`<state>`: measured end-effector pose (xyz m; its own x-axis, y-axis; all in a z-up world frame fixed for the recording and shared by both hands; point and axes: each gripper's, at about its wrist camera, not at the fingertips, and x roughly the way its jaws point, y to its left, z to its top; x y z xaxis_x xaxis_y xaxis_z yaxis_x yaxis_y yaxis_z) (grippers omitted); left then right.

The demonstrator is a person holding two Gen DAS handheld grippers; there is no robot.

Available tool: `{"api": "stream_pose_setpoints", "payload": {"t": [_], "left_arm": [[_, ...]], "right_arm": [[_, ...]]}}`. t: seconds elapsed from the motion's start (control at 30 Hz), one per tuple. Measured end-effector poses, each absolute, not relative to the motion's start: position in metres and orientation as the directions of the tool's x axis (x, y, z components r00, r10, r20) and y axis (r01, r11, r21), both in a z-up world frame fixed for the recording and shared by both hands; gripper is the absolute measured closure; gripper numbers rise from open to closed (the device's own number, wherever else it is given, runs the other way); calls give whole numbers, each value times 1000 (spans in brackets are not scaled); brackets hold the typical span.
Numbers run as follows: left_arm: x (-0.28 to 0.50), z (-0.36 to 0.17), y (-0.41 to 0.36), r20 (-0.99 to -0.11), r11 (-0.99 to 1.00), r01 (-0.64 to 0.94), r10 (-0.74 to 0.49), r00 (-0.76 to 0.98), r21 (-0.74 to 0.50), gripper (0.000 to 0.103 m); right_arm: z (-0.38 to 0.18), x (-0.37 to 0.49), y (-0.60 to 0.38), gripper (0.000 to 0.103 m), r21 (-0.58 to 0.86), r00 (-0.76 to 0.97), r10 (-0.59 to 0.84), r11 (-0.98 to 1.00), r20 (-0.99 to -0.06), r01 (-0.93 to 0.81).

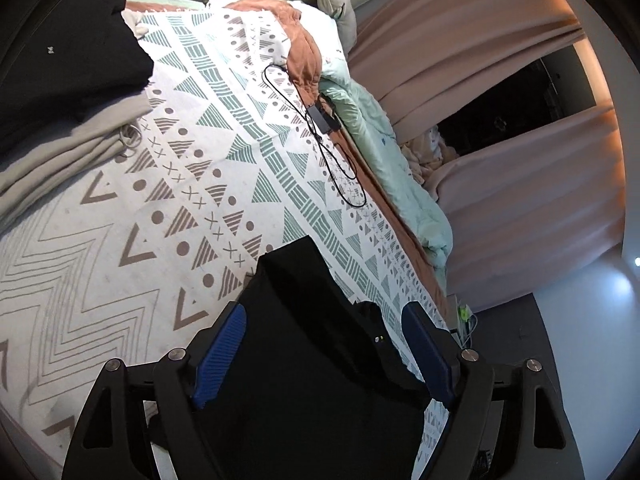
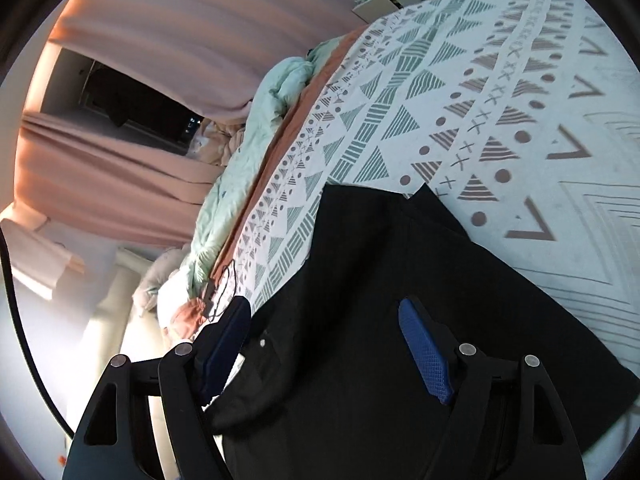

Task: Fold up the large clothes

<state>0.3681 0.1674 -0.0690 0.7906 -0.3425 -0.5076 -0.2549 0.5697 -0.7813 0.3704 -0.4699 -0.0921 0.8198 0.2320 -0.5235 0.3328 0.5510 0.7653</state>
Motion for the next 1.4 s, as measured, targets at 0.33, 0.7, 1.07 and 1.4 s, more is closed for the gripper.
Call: {"api": "stream_pose_setpoints", "payload": {"t": [0.33, 0.7, 1.07, 1.4], "left_arm": [[296, -80, 189, -536, 593, -288, -296, 791, -752, 22], [249, -102, 204, -576, 618, -320, -270, 771, -718, 22], [245, -132, 206, -616, 642, -331, -284, 735, -692, 24], [276, -172, 191, -681, 661, -361, -317, 661, -658, 35]], "right_arm": [[-63, 321, -433, 26, 679, 798, 229, 679, -558, 280], [-61, 298, -358, 26, 563, 736, 273, 808, -619, 174], [-87, 305, -296, 26, 461, 640, 293, 881, -710, 108], [-130, 346, -254, 26, 356, 516, 277, 933, -811, 58]]}}
